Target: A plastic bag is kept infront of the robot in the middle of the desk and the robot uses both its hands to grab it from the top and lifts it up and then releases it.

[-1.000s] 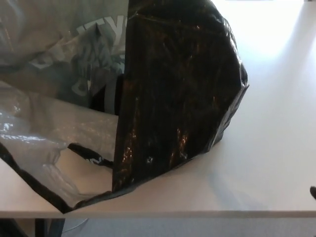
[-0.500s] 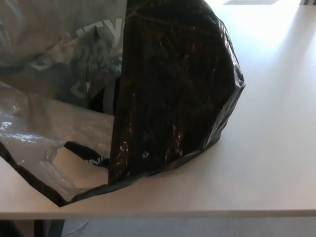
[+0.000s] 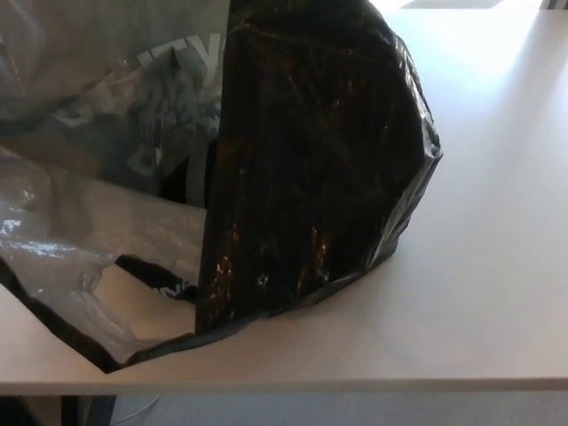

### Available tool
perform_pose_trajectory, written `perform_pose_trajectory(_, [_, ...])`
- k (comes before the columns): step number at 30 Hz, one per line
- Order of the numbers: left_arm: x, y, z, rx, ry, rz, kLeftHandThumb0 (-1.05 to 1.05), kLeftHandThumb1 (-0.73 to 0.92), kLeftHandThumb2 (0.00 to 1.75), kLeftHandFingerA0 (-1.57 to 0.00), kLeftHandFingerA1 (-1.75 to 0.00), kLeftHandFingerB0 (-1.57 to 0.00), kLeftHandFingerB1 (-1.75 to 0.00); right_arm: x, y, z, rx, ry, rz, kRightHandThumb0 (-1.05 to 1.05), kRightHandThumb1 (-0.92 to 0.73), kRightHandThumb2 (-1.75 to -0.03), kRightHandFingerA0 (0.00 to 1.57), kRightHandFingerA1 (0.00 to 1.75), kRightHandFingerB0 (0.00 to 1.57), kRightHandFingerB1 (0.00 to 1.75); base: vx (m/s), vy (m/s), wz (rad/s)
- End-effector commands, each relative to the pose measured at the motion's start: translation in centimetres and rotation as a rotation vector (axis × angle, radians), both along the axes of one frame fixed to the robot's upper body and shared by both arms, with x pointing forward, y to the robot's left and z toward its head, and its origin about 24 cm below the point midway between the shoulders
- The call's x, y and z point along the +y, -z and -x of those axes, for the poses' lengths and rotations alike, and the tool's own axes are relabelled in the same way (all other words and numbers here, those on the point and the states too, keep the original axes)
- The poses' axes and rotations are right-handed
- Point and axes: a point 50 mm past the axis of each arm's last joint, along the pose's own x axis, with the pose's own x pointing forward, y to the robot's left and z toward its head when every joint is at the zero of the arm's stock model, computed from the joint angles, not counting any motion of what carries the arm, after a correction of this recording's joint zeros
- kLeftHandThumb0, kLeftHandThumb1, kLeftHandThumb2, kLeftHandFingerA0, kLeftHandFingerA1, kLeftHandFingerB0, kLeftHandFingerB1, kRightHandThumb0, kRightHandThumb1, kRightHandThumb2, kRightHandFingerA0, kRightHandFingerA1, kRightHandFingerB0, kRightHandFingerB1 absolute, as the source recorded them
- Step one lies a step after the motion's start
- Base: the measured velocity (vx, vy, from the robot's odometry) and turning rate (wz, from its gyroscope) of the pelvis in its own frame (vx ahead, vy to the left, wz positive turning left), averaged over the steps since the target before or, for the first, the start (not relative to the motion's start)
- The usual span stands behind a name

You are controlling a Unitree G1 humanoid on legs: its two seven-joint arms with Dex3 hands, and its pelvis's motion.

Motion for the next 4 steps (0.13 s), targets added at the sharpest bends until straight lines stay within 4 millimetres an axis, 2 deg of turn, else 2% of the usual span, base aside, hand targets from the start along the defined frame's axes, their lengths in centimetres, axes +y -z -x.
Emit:
perform_pose_trajectory(1, [0.91, -0.74, 0.08, -0.139, 0.002, -0.064, -0.34, 0.56, 1.12, 0.00, -0.48, 0.00, -0.47, -0.19, -0.57, -0.02, -0.061, -0.050, 0.042, -0.72, -0.88, -0.70, 0.11, 0.35, 0.04, 0.12, 0.00, 0.000, 0.00])
perform_pose_trajectory(4, [0.99, -0.70, 0.19, -0.138, -0.005, -0.060, -0.35, 0.55, 1.11, 0.00, -0.48, 0.00, -0.47, -0.19, -0.59, -0.07, -0.071, -0.052, 0.035, -0.71, -0.89, -0.70, 0.11, 0.35, 0.05, 0.13, 0.00, 0.000, 0.00])
